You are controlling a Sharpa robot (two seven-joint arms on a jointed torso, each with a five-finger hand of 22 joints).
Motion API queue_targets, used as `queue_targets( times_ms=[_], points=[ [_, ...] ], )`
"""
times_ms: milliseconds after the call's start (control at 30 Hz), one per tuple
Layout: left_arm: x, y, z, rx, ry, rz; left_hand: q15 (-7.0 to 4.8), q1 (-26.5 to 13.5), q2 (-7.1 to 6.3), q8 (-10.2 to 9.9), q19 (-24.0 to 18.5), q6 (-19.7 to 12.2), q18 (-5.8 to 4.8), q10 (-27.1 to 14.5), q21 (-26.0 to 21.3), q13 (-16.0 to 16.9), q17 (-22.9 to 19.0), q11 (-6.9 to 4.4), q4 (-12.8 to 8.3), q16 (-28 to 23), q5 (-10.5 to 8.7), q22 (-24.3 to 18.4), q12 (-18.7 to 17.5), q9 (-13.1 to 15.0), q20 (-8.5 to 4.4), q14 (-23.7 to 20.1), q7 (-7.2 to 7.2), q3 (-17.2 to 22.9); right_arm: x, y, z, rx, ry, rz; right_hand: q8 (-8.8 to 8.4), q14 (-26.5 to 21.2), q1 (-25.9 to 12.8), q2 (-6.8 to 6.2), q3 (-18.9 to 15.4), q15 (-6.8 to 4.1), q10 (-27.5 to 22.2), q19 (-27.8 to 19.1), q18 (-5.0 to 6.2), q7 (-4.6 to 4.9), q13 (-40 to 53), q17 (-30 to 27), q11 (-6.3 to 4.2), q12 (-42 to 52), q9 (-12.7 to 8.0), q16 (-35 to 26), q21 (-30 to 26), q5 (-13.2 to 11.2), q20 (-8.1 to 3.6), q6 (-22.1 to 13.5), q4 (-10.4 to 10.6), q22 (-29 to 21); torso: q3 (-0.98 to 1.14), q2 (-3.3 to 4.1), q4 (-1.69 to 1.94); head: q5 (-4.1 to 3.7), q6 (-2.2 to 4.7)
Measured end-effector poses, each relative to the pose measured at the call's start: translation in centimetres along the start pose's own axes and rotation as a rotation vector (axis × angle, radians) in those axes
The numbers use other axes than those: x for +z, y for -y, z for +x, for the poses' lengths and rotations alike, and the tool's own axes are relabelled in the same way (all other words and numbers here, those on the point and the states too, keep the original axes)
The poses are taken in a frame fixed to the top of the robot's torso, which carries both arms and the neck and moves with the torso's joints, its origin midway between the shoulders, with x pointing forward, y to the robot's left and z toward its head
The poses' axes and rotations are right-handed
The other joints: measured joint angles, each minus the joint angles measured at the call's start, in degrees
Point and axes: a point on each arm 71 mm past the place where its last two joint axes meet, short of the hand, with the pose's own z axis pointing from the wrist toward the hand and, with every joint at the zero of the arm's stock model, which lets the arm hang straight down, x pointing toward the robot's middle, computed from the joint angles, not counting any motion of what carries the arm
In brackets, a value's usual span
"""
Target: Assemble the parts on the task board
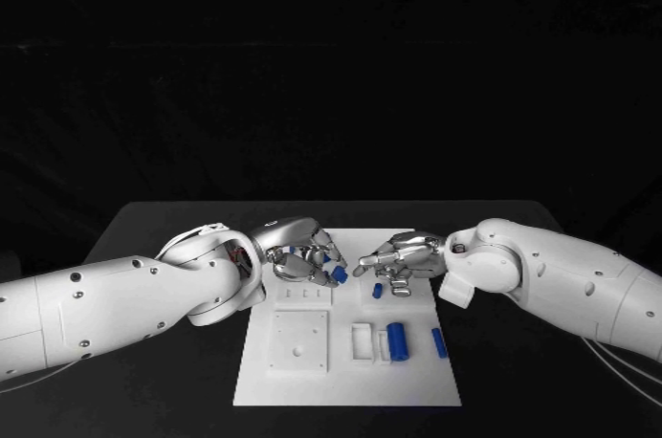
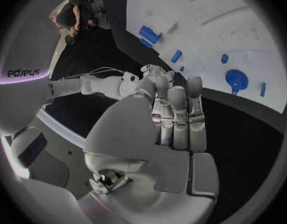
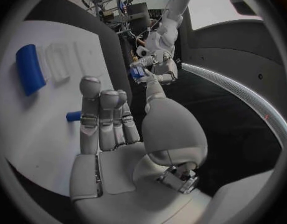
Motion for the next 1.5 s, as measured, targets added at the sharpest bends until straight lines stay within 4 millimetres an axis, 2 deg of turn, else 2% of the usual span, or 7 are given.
queue_targets(
  times_ms=[200,367,567,733,967,1133,1500],
  points=[
    [-0.4,-0.9,-0.4,-0.023,0.009,-0.045,-0.22,-0.4,-0.46,0.0,-0.2,0.0,0.00,0.4,0.0,-0.1,0.1,0.00,0.0,0.0,0.23,0.0,-0.6,0.0,-0.21,-0.2,0.00,0.0,-1.2,-0.2,-1.2,0.016,0.079,-0.034,0.00,0.0,-0.4,-0.37,0.2,0.00,0.0,0.5,-0.01,0.05,-0.1,0.1,0.00,0.3,0.0,0.5,0.1,0.2,-0.13,0.0,0.9,0.0,0.02,-0.01,0.02,0.20,-0.02],
    [-0.7,-1.5,-0.5,-0.030,0.014,-0.089,-0.55,-0.7,-0.78,0.0,-0.2,0.0,0.00,0.9,0.3,-0.4,0.3,-0.13,0.2,0.0,0.89,0.0,-0.7,0.0,-0.21,0.1,0.00,0.2,-2.2,-1.0,-2.3,0.023,0.172,-0.087,0.00,0.0,-0.4,-0.37,-0.2,0.00,0.0,0.5,-0.02,0.05,-0.4,0.2,0.00,0.3,0.0,0.5,0.4,3.2,-0.13,0.0,0.5,0.0,0.03,-0.03,0.03,0.41,-0.12],
    [-0.9,-1.9,-0.5,-0.018,0.018,-0.161,-0.79,-1.1,-1.17,0.0,-0.2,0.0,0.00,1.9,0.9,-0.5,0.3,-0.43,0.0,0.0,4.11,0.0,-1.1,0.0,-0.21,0.9,0.00,0.6,-3.2,-2.3,-3.3,-0.023,0.311,-0.157,0.00,0.3,-0.7,-0.05,-0.8,-0.26,0.1,0.5,-0.03,0.05,-0.7,0.3,-0.14,0.3,0.0,0.5,0.8,4.5,-0.13,0.0,-0.2,0.0,0.07,-0.03,0.05,0.76,-0.20],
    [-1.0,-2.1,-0.3,0.024,0.022,-0.259,-0.76,-1.7,-1.88,0.0,-0.2,0.0,0.01,2.9,1.4,-0.5,0.5,-0.63,0.2,0.0,5.11,0.0,-1.5,0.0,-0.18,1.8,0.00,1.5,-3.9,-3.2,-3.8,-0.127,0.436,-0.196,0.00,0.6,-0.9,0.11,-0.8,-0.25,0.4,0.5,-0.04,-0.14,-0.9,0.3,-0.43,0.3,0.0,0.5,1.0,4.9,-0.13,0.2,-0.2,0.0,0.11,-0.04,0.05,1.05,-0.42],
    [-1.4,-2.9,-0.1,0.106,0.028,-0.421,-0.81,-1.7,-2.53,0.1,0.9,0.0,0.01,4.4,1.8,-0.2,1.1,-0.67,1.4,-0.3,5.11,0.0,-1.7,0.0,-0.15,3.3,0.00,2.2,-4.4,-4.1,-4.1,-0.287,0.570,-0.219,0.00,1.1,-1.2,-0.14,-0.3,-0.30,0.9,0.7,-0.06,-0.31,-1.4,0.3,-0.32,0.3,0.0,0.5,1.0,4.9,-0.33,0.3,0.7,0.0,0.27,-0.05,0.06,1.35,-0.78],
    [-1.7,-3.3,0.4,0.175,0.030,-0.499,-0.94,-1.8,-3.37,0.1,1.4,0.0,0.01,5.4,2.5,0.3,1.7,-0.96,2.4,-0.3,5.55,0.0,-1.7,0.0,-0.10,4.2,0.00,2.7,-4.6,-4.6,-4.0,-0.365,0.633,-0.226,0.00,1.3,-1.1,-0.23,-0.3,-0.45,1.2,0.7,-0.07,-0.51,-1.5,0.3,-0.52,0.3,0.0,0.5,1.0,5.6,-0.33,0.6,0.6,0.0,0.56,-0.09,0.02,1.49,-1.13],
    [-1.4,-3.3,2.0,0.295,0.012,-0.562,-1.06,-1.9,-4.89,0.2,1.8,0.0,0.00,6.3,3.3,1.3,2.6,-1.32,4.9,-0.3,6.85,0.0,-1.3,0.1,-0.10,5.1,-0.04,4.0,-4.5,-5.4,-3.2,-0.477,0.695,-0.232,0.00,1.6,0.2,0.46,1.8,-0.70,1.4,0.7,-0.08,-0.73,-1.8,0.4,-0.72,0.3,0.0,0.5,1.0,6.0,-0.33,1.2,-3.3,0.0,0.77,-0.10,-0.01,1.50,-1.91]
  ],
)
